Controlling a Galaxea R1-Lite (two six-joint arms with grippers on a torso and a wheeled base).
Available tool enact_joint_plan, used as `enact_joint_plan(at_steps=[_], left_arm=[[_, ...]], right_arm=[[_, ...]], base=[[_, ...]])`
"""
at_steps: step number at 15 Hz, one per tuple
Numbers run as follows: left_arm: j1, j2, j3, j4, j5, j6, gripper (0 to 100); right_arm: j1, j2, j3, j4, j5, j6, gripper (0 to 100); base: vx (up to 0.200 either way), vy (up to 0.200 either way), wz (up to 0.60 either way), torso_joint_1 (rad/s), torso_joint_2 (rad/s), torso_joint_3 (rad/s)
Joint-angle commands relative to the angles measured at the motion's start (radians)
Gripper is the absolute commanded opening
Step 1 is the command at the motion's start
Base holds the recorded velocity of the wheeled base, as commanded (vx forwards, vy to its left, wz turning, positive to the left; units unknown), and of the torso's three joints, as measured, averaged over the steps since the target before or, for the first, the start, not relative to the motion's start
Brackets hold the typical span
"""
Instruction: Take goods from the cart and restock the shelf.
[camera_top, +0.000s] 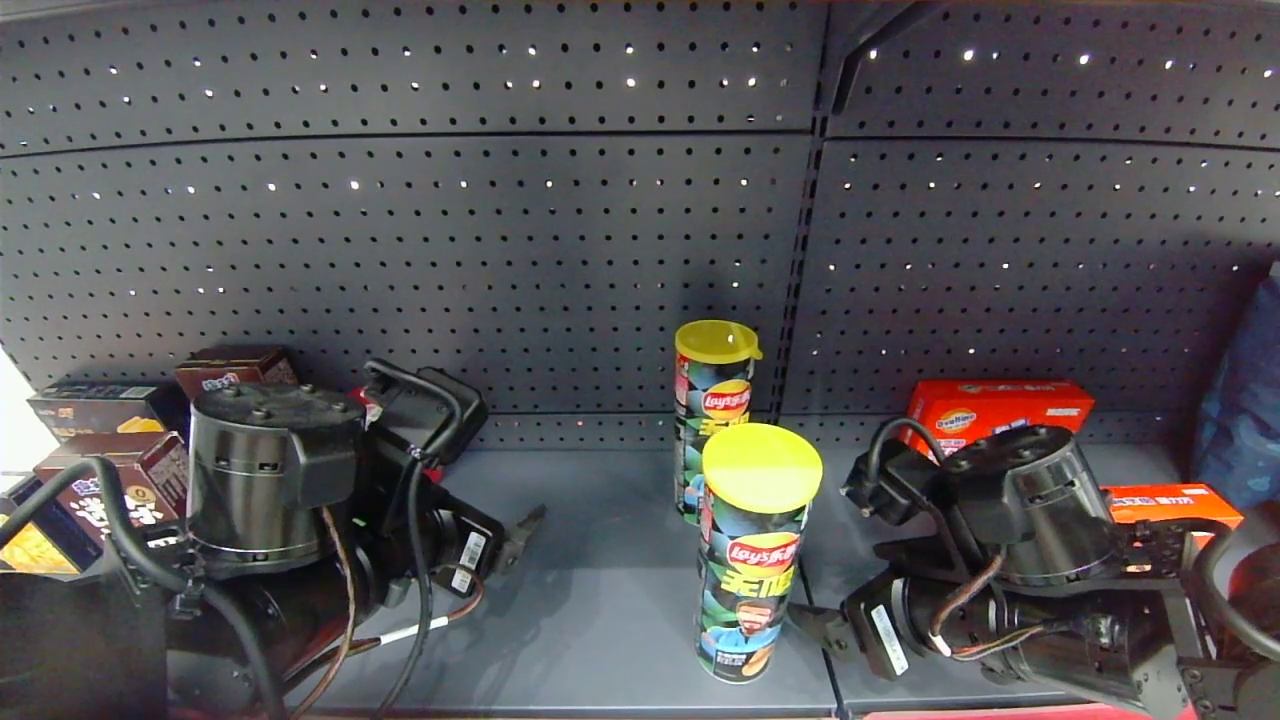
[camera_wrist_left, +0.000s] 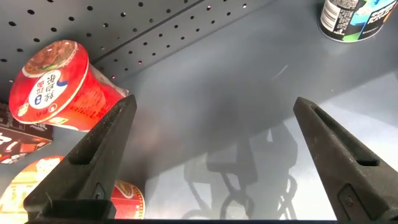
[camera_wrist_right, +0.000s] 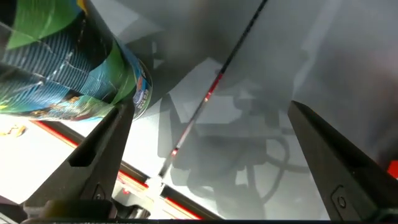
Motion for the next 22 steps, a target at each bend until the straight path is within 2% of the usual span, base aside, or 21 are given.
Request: enact_joint_plan(at_steps=[1, 11, 14, 22], left_arm=[[0.000, 0.002, 0.002, -0.001, 0.001, 0.000, 100], [-0.002, -0.001, 0.009, -0.001, 0.001, 0.007, 100], [-0.002, -0.003, 0.011, -0.002, -0.004, 0.007, 100], [0.000, -0.030, 0.075, -0.028, -0.015, 0.014, 100]], right_arm=[[0.010, 0.001, -0.002, 0.000, 0.000, 0.000, 100], [0.027, -0.005, 0.000, 0.000, 0.000, 0.003, 100], [0.016, 0.006, -0.043, 0.000, -0.001, 0.000, 100], [0.025, 0.003, -0.017, 0.001, -0.004, 0.003, 100]], base=[[0.000, 0.000, 0.00, 0.000, 0.00, 0.000], [0.000, 0.000, 0.00, 0.000, 0.00, 0.000], [0.000, 0.000, 0.00, 0.000, 0.00, 0.000], [0.000, 0.000, 0.00, 0.000, 0.00, 0.000]])
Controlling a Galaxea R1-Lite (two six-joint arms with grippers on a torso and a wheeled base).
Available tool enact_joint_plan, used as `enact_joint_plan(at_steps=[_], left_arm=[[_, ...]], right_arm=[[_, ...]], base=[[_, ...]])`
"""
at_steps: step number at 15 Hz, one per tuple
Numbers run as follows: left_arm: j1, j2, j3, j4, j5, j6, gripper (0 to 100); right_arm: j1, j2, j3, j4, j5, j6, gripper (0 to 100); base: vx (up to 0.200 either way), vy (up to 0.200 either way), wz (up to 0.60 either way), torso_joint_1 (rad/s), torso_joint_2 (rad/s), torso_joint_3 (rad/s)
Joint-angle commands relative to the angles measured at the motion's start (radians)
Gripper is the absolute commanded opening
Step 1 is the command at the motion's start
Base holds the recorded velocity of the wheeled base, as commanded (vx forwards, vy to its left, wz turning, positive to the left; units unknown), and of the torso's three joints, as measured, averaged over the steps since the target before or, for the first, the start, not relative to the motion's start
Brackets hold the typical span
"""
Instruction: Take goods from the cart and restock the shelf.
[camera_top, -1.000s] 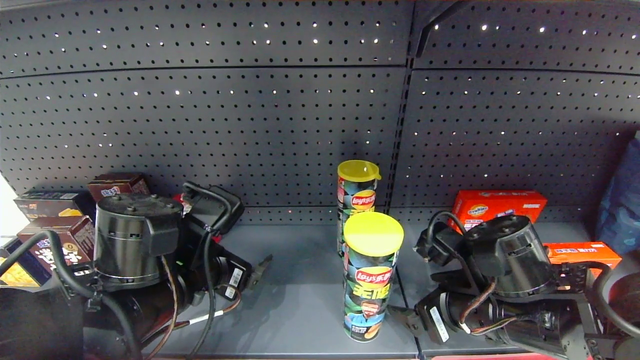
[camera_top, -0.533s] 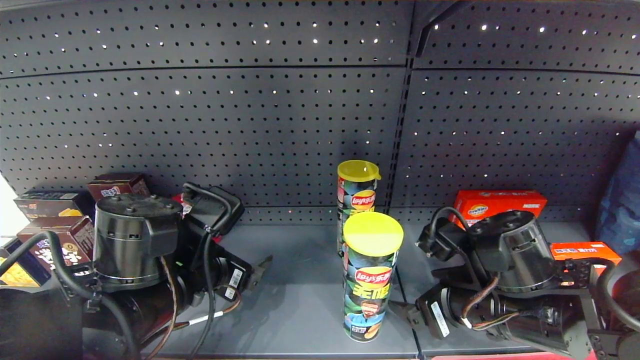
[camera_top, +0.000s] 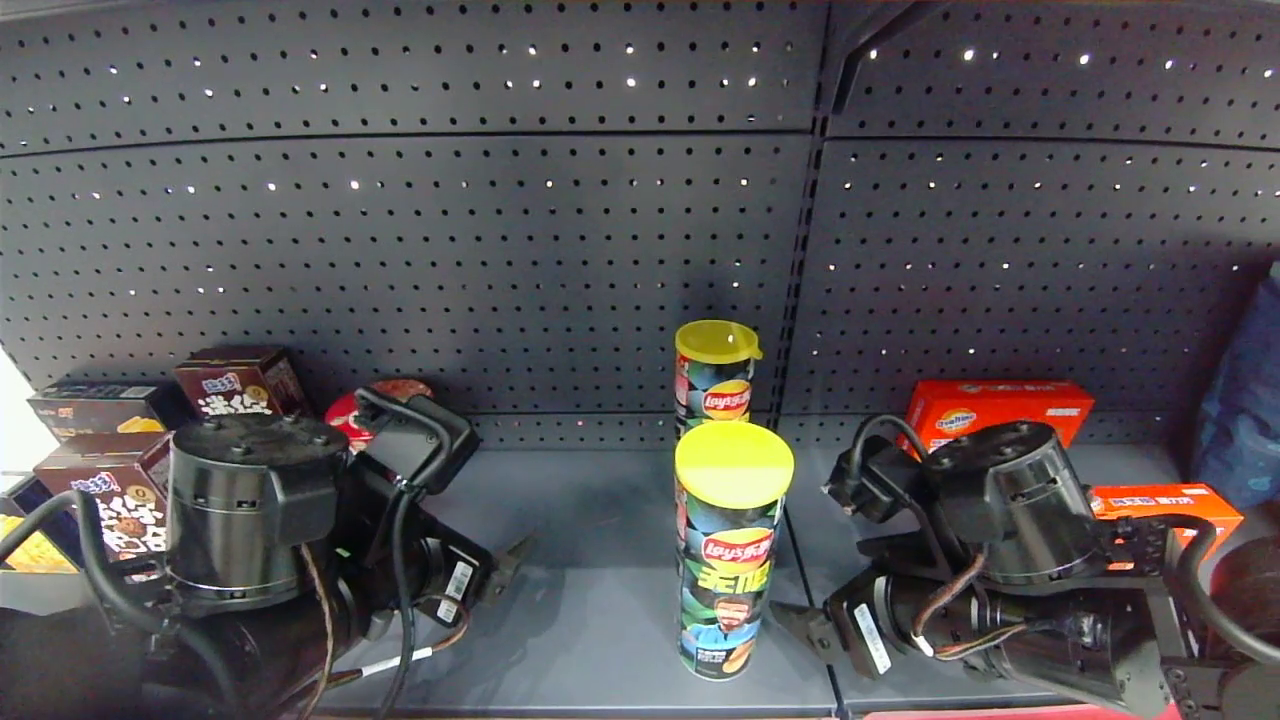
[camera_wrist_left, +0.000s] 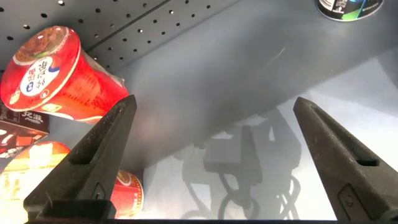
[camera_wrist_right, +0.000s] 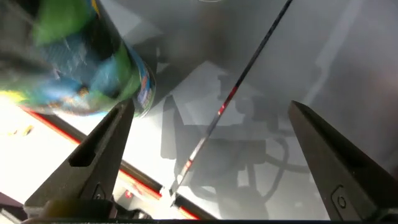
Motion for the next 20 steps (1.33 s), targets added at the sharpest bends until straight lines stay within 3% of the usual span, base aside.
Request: enact_joint_plan(at_steps=[1, 5, 7, 11, 17, 20], left_arm=[[0.000, -0.006, 0.003, -0.002, 0.000, 0.000, 100], [-0.008, -0.031, 0.026, -0.002, -0.003, 0.006, 100], [-0.008, -0.074, 0.064, -0.003, -0.032, 0.023, 100], [0.040, -0.197, 0.037, -0.002, -0.032, 0.021, 100], [0.184, -0.405, 0.018, 0.001, -0.038, 0.021, 100], [0.357, -0.645, 0.169, 0.014, -0.054, 0.015, 100]], right_arm=[[-0.002, -0.030, 0.020, -0.001, -0.001, 0.001, 100], [0.000, -0.104, 0.057, 0.001, -0.001, -0.002, 100], [-0.007, -0.136, 0.060, -0.001, 0.000, 0.001, 100], [-0.051, -0.273, 0.079, 0.007, -0.035, 0.056, 100], [-0.267, -0.541, 0.160, 0.027, -0.037, 0.057, 100], [-0.524, -0.791, 0.286, 0.074, -0.035, 0.060, 100]], base=[[0.000, 0.000, 0.00, 0.000, 0.00, 0.000], [0.000, 0.000, 0.00, 0.000, 0.00, 0.000], [0.000, 0.000, 0.00, 0.000, 0.00, 0.000], [0.000, 0.000, 0.00, 0.000, 0.00, 0.000], [0.000, 0.000, 0.00, 0.000, 0.00, 0.000], [0.000, 0.000, 0.00, 0.000, 0.00, 0.000]])
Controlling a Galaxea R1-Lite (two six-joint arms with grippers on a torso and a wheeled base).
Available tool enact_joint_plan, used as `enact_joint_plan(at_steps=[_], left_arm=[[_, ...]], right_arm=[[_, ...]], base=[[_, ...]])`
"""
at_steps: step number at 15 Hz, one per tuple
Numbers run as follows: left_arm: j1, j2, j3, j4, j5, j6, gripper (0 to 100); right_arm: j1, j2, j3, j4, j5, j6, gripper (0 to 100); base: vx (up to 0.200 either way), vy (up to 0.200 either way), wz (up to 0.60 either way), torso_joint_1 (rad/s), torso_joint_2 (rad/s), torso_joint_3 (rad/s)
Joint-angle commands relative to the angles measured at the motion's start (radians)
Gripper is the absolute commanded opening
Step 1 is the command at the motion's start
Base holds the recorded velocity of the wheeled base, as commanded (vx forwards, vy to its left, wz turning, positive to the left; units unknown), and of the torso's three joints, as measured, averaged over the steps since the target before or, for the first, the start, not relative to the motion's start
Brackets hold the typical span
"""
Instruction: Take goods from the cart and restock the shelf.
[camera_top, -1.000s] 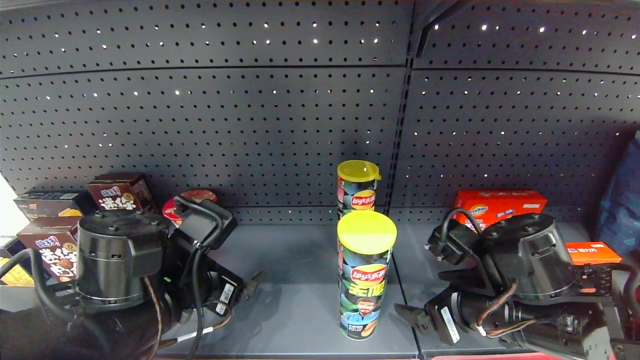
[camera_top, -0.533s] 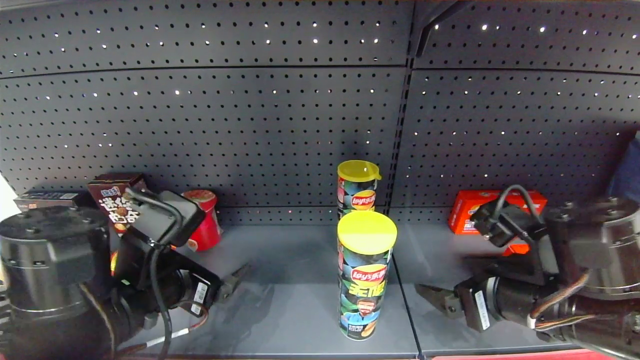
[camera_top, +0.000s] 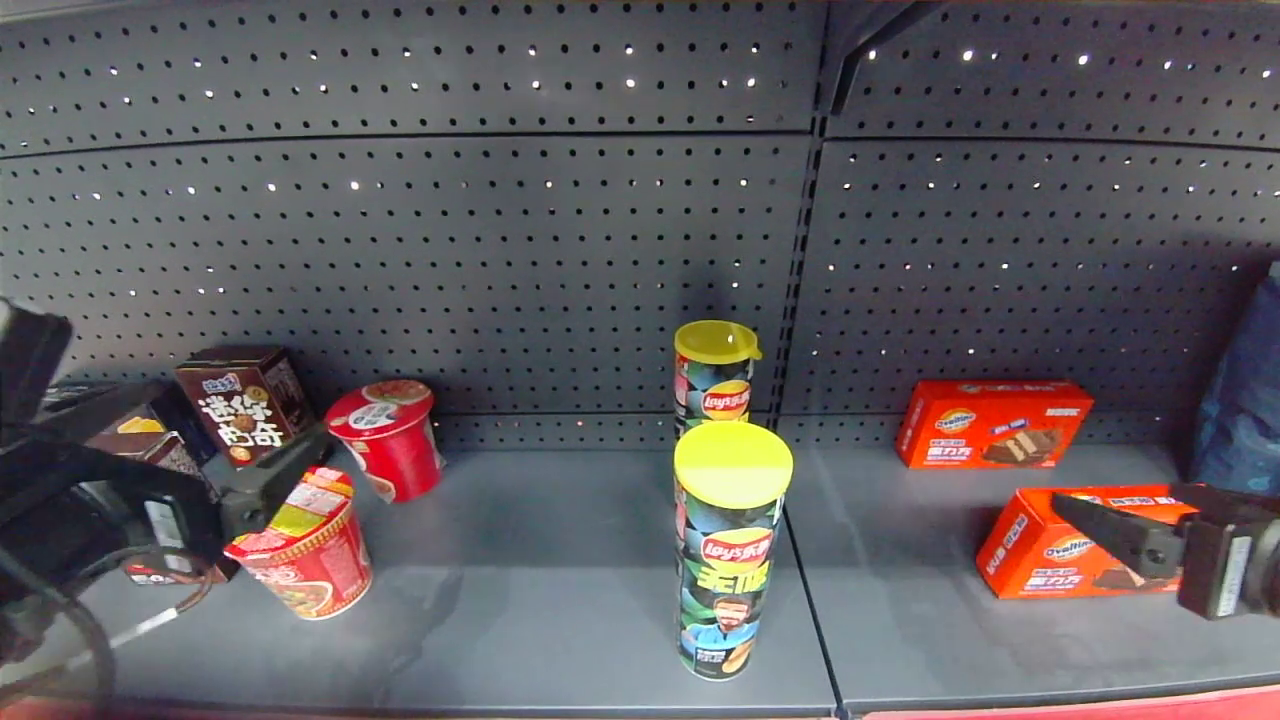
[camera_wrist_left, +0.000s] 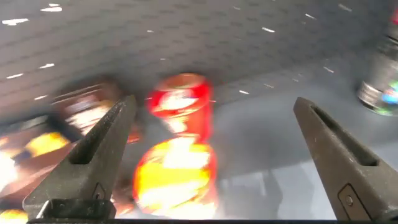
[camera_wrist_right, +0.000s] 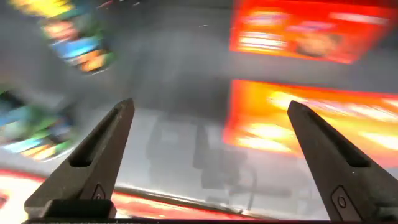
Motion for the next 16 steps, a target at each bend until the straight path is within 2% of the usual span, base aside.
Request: enact_joint_plan(at_steps=[1, 3, 4, 5, 8, 9, 11, 12, 13, 14, 16], left_arm=[[0.172, -0.270, 0.175, 0.006, -0.022, -0.003, 100], [0.200, -0.416, 0.283, 0.009, -0.002, -0.003, 100], [0.201, -0.459, 0.298, 0.025, 0.016, -0.003, 100], [0.203, -0.522, 0.301, 0.088, 0.034, -0.003, 100], [0.203, -0.701, 0.345, 0.270, 0.034, 0.001, 100], [0.201, -0.842, 0.356, 0.394, 0.034, 0.001, 100], [0.192, -0.979, 0.342, 0.534, 0.030, -0.003, 100], [0.194, -0.979, 0.342, 0.539, 0.025, -0.038, 100], [0.192, -0.979, 0.341, 0.536, 0.021, -0.045, 100], [0.194, -0.979, 0.347, 0.532, 0.007, -0.045, 100], [0.194, -0.979, 0.361, 0.529, -0.027, -0.048, 100]], right_arm=[[-0.187, -0.318, 0.146, 0.072, -0.002, 0.002, 100], [-0.306, -0.563, 0.198, 0.290, -0.021, -0.005, 100], [-0.378, -0.643, 0.198, 0.373, -0.016, -0.009, 100], [-0.477, -0.750, 0.196, 0.474, -0.013, -0.010, 100], [-0.507, -0.925, 0.244, 0.547, -0.008, -0.056, 100], [-0.507, -0.947, 0.290, 0.520, -0.008, -0.058, 100], [-0.507, -0.947, 0.388, 0.386, 0.056, -0.070, 100], [-0.507, -0.947, 0.485, 0.248, 0.084, -0.078, 100], [-0.507, -0.947, 0.514, 0.193, 0.091, -0.079, 100], [-0.507, -0.947, 0.541, 0.107, 0.145, -0.076, 100], [-0.507, -0.947, 0.541, 0.113, 0.170, -0.071, 100]], base=[[0.000, 0.000, 0.00, 0.000, 0.00, 0.000], [0.000, 0.000, 0.00, 0.000, 0.00, 0.000], [0.000, 0.000, 0.00, 0.000, 0.00, 0.000], [0.000, 0.000, 0.00, 0.000, 0.00, 0.000], [0.000, 0.000, 0.00, 0.000, 0.00, 0.000], [0.000, 0.000, 0.00, 0.000, 0.00, 0.000], [0.000, 0.000, 0.00, 0.000, 0.00, 0.000], [0.000, 0.000, 0.00, 0.000, 0.00, 0.000], [0.000, 0.000, 0.00, 0.000, 0.00, 0.000], [0.000, 0.000, 0.00, 0.000, 0.00, 0.000], [0.000, 0.000, 0.00, 0.000, 0.00, 0.000]])
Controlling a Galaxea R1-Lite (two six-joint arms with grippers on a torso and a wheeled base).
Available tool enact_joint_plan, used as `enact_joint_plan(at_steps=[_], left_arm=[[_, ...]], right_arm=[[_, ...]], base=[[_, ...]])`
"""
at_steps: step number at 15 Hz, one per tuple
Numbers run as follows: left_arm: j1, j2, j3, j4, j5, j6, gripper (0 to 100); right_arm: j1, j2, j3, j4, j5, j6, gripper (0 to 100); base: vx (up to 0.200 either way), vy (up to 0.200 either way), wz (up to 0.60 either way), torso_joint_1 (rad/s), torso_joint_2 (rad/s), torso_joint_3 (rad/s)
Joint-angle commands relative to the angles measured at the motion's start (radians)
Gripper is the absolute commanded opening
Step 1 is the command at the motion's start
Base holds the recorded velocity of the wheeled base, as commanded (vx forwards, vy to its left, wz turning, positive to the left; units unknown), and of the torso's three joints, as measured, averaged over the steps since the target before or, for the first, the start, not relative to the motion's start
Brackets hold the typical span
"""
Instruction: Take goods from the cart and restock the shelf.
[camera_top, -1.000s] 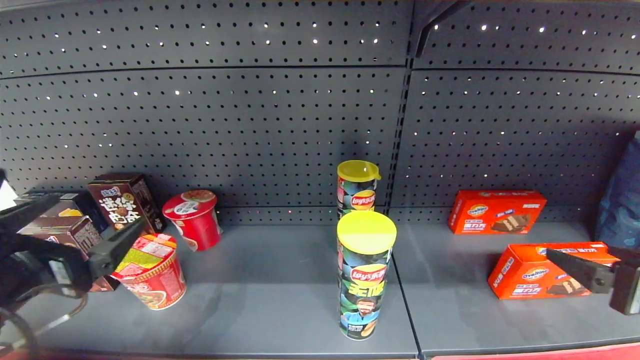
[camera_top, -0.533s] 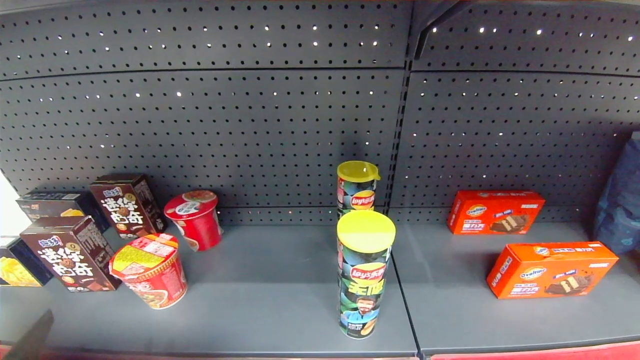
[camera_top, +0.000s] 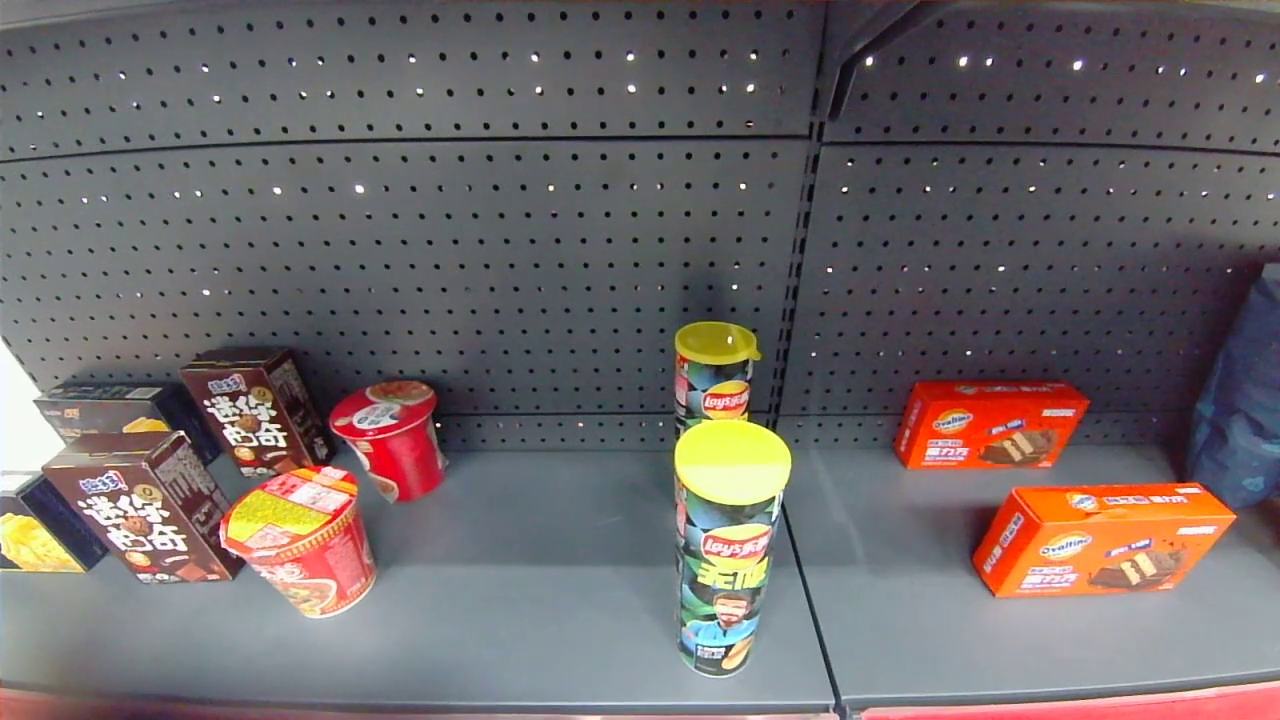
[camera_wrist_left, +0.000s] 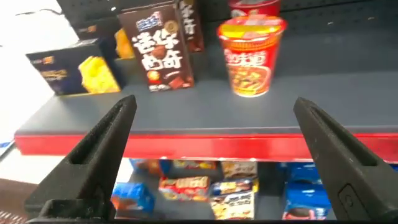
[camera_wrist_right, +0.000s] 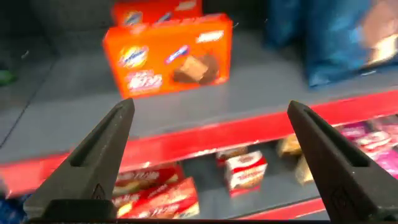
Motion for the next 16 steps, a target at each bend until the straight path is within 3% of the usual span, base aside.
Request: enact_joint_plan(at_steps=[1, 3, 5, 7, 8, 9, 10, 11, 12, 13, 15, 16], left_arm=[[0.000, -0.027, 0.030, -0.005, -0.038, -0.001, 100], [0.000, -0.027, 0.096, -0.107, -0.089, 0.005, 100], [0.000, -0.027, 0.102, -0.112, -0.104, -0.007, 100], [-0.001, -0.027, 0.102, -0.113, -0.119, -0.046, 100], [-0.001, -0.027, 0.102, -0.113, -0.119, -0.046, 100], [0.000, -0.027, 0.102, -0.104, -0.270, -0.083, 100], [0.000, -0.027, 0.102, -0.101, -0.282, -0.075, 100], [-0.001, -0.027, 0.102, -0.067, -0.327, -0.060, 100], [0.000, -0.027, 0.102, -0.049, -0.383, -0.069, 100], [0.000, -0.027, 0.102, -0.049, -0.392, -0.069, 100], [0.000, -0.026, 0.102, -0.012, -0.362, -0.038, 100], [0.000, -0.026, 0.101, 0.031, -0.274, -0.035, 100]], right_arm=[[-0.002, -0.006, 0.016, 0.008, -0.041, -0.005, 100], [-0.002, -0.006, 0.016, 0.019, -0.059, -0.008, 100], [-0.001, -0.006, 0.013, 0.085, 0.033, -0.049, 100], [-0.001, -0.006, 0.016, 0.075, 0.054, -0.080, 100], [-0.001, -0.006, 0.016, 0.075, 0.054, -0.080, 100], [-0.001, -0.006, 0.016, 0.075, 0.054, -0.077, 100], [-0.001, -0.006, 0.016, 0.075, 0.054, -0.077, 100], [-0.001, -0.006, 0.016, 0.075, 0.054, -0.077, 100], [-0.001, -0.006, 0.016, 0.075, 0.054, -0.077, 100], [-0.001, -0.006, 0.016, 0.075, 0.054, -0.077, 100], [-0.001, -0.006, 0.016, 0.075, 0.054, -0.076, 100], [-0.001, -0.006, 0.016, 0.075, 0.054, -0.076, 100]], base=[[0.000, 0.000, 0.00, 0.000, 0.00, 0.000], [0.000, 0.000, 0.00, 0.000, 0.00, 0.000], [0.000, 0.000, 0.00, 0.000, 0.00, 0.000], [0.000, 0.000, 0.00, 0.000, 0.00, 0.000], [0.000, 0.000, 0.00, 0.000, 0.00, 0.000], [0.000, 0.000, 0.00, 0.000, 0.00, 0.000], [0.000, 0.000, 0.00, 0.000, 0.00, 0.000], [0.000, 0.000, 0.00, 0.000, 0.00, 0.000], [0.000, 0.000, 0.00, 0.000, 0.00, 0.000], [0.000, 0.000, 0.00, 0.000, 0.00, 0.000], [0.000, 0.000, 0.00, 0.000, 0.00, 0.000], [0.000, 0.000, 0.00, 0.000, 0.00, 0.000]])
